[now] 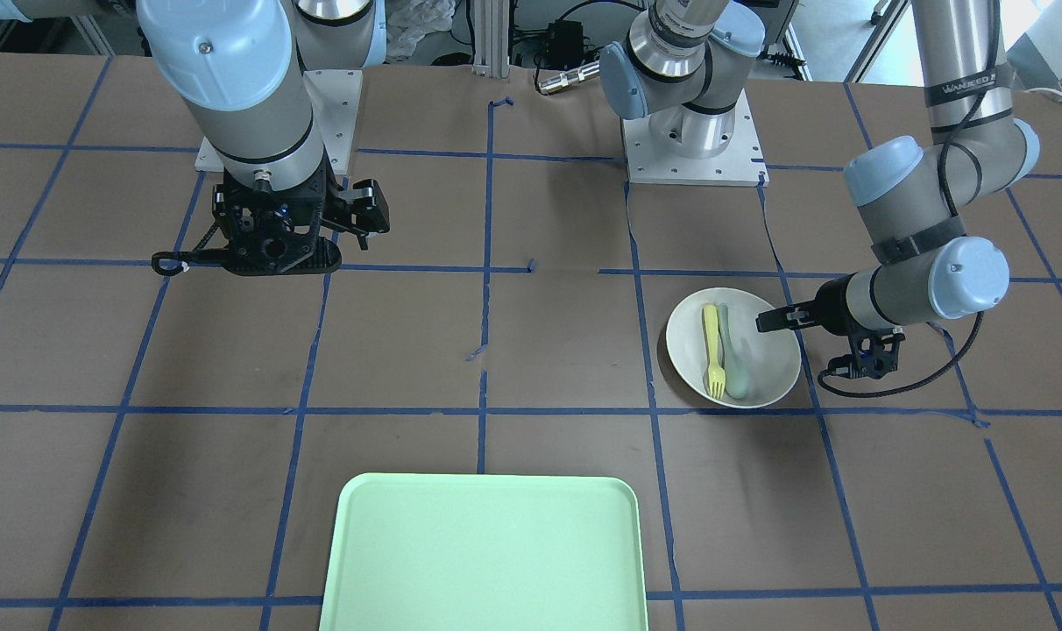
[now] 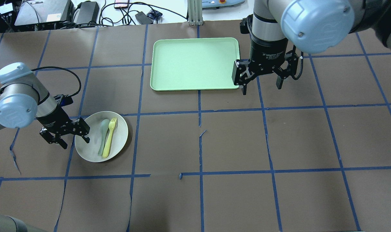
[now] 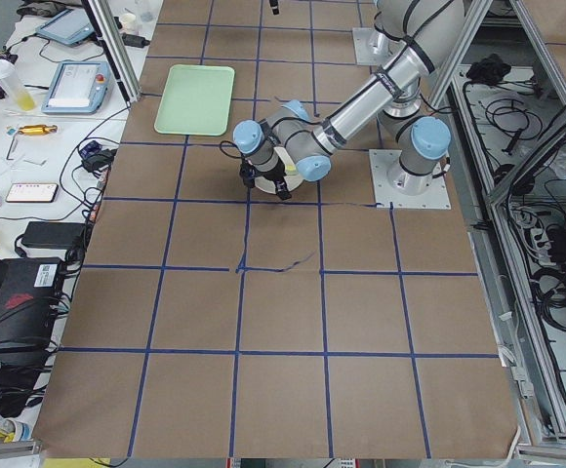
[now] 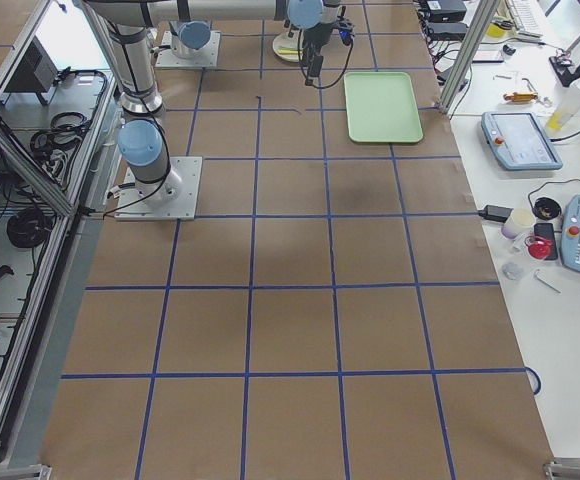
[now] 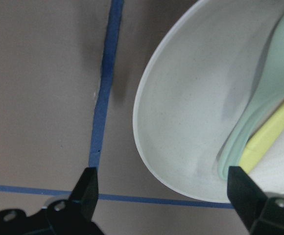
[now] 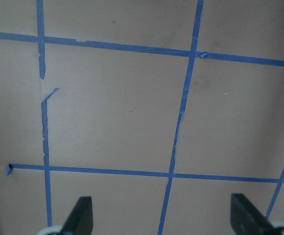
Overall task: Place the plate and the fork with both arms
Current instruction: 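Close the left gripper on the plate rim, then carry the plate with the left gripper onto the green tray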
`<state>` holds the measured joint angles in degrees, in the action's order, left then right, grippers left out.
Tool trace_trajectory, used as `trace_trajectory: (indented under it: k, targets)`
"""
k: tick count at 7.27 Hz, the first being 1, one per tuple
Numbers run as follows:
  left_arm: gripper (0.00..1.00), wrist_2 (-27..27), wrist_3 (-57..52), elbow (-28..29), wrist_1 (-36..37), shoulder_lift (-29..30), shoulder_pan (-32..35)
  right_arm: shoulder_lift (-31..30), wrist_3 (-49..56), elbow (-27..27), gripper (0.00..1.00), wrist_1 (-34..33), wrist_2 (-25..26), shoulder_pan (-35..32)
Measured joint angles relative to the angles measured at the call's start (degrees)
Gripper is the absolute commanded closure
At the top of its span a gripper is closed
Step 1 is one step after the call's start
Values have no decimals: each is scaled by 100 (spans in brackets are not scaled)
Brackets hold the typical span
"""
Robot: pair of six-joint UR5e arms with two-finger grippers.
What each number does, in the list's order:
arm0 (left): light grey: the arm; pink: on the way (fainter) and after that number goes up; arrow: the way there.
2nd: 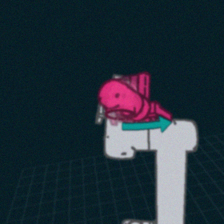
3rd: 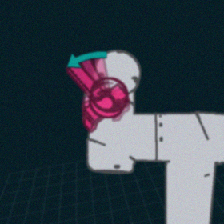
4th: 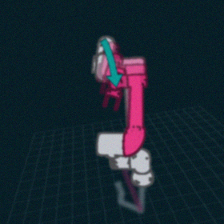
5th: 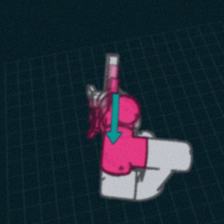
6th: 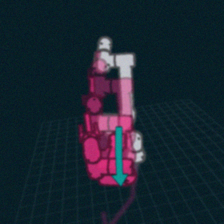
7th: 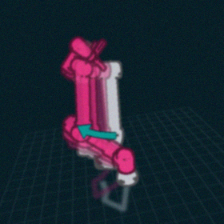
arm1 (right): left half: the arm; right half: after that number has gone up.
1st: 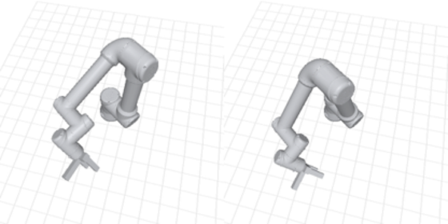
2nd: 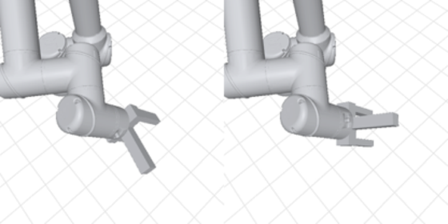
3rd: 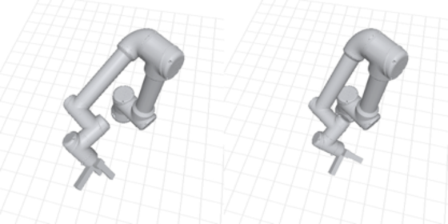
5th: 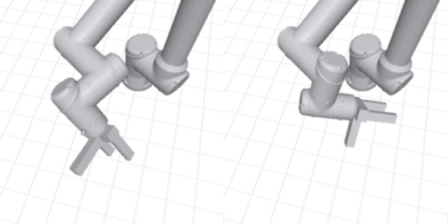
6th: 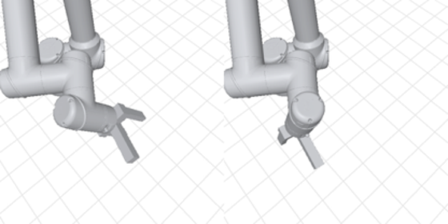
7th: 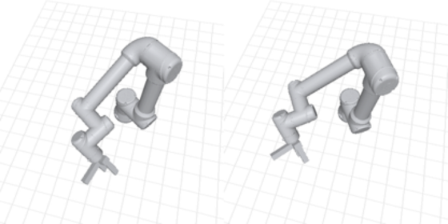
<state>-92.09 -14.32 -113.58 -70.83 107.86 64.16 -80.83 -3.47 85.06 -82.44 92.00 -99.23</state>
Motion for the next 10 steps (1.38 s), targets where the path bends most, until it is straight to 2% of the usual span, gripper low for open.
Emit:
trace_trajectory:
  k: [1, 2, 6, 8, 10]
  targets:
    - [76, -65, -36, -1, 44, 75, 0, 1, -4, 0, 0, -4, -2, 0]
    - [100, -97, -72, 11, 61, 115, 0, 2, -11, -3, 0, -20, 0, 0]
    - [100, -101, -205, 155, 53, 99, 0, 4, -14, 10, 0, -197, 10, 0]
    - [100, 0, -285, 543, -260, 16, 5, 4, -8, 8, 0, -207, 20, 8]
    - [100, 309, -274, 1152, -925, -44, 14, 4, -5, 10, 0, -199, 26, 9]
